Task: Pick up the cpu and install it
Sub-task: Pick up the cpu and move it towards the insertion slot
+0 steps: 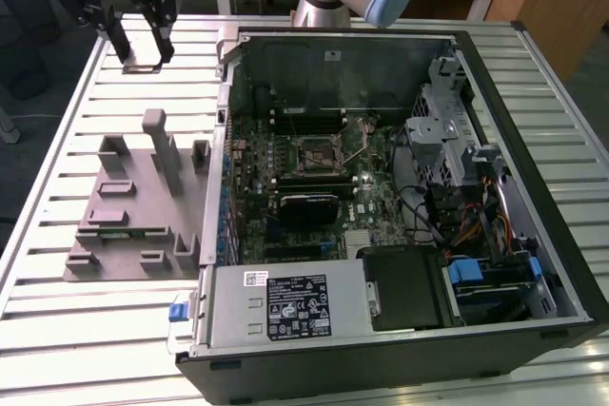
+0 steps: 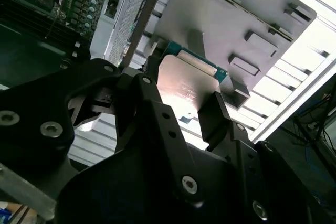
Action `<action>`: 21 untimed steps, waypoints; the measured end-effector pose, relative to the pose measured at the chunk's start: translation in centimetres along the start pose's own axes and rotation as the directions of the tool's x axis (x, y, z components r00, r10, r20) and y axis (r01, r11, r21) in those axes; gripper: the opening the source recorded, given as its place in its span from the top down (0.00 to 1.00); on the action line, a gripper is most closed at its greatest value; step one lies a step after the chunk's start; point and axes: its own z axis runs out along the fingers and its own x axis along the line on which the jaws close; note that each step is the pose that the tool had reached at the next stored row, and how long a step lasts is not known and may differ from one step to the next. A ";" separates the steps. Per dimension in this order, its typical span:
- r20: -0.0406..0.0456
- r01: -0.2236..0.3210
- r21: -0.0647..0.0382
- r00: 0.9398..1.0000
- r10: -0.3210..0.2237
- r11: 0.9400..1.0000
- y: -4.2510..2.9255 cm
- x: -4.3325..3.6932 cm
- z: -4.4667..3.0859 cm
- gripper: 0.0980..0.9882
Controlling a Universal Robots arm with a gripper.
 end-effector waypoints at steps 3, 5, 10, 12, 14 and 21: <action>0.000 0.000 0.000 1.000 0.000 1.000 0.04 -0.57 0.05 0.50; 0.000 0.000 0.000 1.000 0.000 1.000 0.07 -0.95 0.08 0.50; 0.000 0.000 0.000 1.000 0.000 1.000 0.14 -1.99 0.16 0.50; -0.001 0.000 0.000 1.000 0.000 1.000 0.16 -2.42 0.19 0.50; -0.001 0.000 0.000 1.000 0.000 1.000 0.20 -2.89 0.23 0.50; -0.001 0.000 0.000 1.000 0.000 1.000 0.31 -4.53 0.36 0.50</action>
